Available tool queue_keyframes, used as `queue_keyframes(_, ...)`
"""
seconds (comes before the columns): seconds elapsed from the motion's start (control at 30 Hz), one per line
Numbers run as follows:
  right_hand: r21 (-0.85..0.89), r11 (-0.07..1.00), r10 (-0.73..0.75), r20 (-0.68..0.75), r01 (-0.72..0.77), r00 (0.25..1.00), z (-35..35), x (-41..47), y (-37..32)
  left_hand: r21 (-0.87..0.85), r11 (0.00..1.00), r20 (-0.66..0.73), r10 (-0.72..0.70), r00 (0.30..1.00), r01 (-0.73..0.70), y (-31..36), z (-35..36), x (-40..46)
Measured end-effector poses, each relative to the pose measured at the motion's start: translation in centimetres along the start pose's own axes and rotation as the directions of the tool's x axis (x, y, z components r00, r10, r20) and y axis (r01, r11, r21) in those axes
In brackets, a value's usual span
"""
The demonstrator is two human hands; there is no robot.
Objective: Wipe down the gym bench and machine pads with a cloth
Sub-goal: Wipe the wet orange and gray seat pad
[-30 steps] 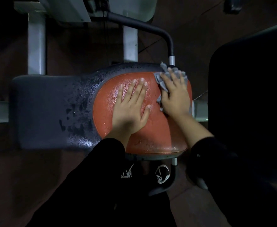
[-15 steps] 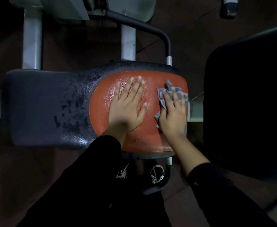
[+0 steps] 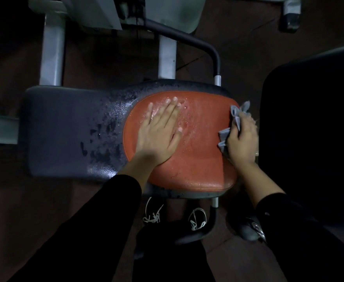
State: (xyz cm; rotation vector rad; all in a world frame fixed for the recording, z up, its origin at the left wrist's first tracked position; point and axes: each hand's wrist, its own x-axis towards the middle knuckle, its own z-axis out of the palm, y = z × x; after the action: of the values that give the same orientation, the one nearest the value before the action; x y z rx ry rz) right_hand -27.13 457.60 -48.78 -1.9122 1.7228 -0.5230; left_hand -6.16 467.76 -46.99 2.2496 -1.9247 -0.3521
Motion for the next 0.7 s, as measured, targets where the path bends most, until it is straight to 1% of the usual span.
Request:
queue_keyframes(0.03,0.008,0.994,-0.109,0.019,0.109,0.994,0.2,-0.2,-1.0,0.009,1.000,-0.016,-0.014,1.000,0.014,-0.7,-0.4,-0.1)
queue_keyframes(0.07,0.018,0.978,-0.208,0.075,0.207,0.975,0.5,-0.3,-2.5,0.012,0.999,-0.024,-0.030,0.999,0.030,-1.5,-0.7,-0.2)
queue_keyframes(0.13,-0.013,0.923,-0.373,0.232,0.386,0.899,1.6,-0.3,-5.2,0.007,0.998,-0.018,-0.066,0.998,0.067,-3.3,-1.1,-0.3)
queue_keyframes(0.2,-0.128,0.840,-0.465,0.331,0.527,0.821,3.0,-0.2,-6.7,0.003,0.996,0.011,-0.089,0.996,0.089,-4.7,-1.0,-0.5)
queue_keyframes(0.23,-0.172,0.815,-0.473,0.353,0.553,0.807,3.6,-0.1,-6.9,-0.012,0.996,0.029,-0.090,0.996,0.090,-5.1,-0.8,-0.6)
queue_keyframes(0.3,-0.195,0.821,-0.449,0.361,0.537,0.818,4.4,0.2,-6.6,-0.047,0.995,0.028,-0.083,0.996,0.085,-5.4,-0.4,-0.8)
queue_keyframes(0.47,-0.166,0.853,-0.431,0.313,0.496,0.846,5.1,-0.2,-7.2,-0.086,0.994,-0.018,-0.068,0.997,0.067,-5.7,0.0,-0.8)
queue_keyframes(0.53,-0.144,0.869,-0.413,0.317,0.474,0.854,5.3,-1.9,-7.9,-0.112,0.992,-0.041,-0.059,0.997,0.054,-5.8,0.0,-0.8)
queue_keyframes(0.6,-0.134,0.847,-0.443,0.358,0.514,0.822,5.2,-4.9,-7.7,-0.131,0.991,-0.059,-0.046,0.997,0.038,-5.9,0.0,-0.8)
queue_keyframes(0.63,-0.121,0.819,-0.483,0.381,0.561,0.788,5.0,-6.5,-7.2,-0.129,0.991,-0.063,-0.040,0.997,0.032,-5.9,0.0,-0.8)
queue_keyframes(0.7,-0.088,0.732,-0.583,0.432,0.676,0.688,3.9,-9.1,-5.0,-0.124,0.992,-0.063,-0.037,0.997,0.029,-6.0,0.0,-0.8)
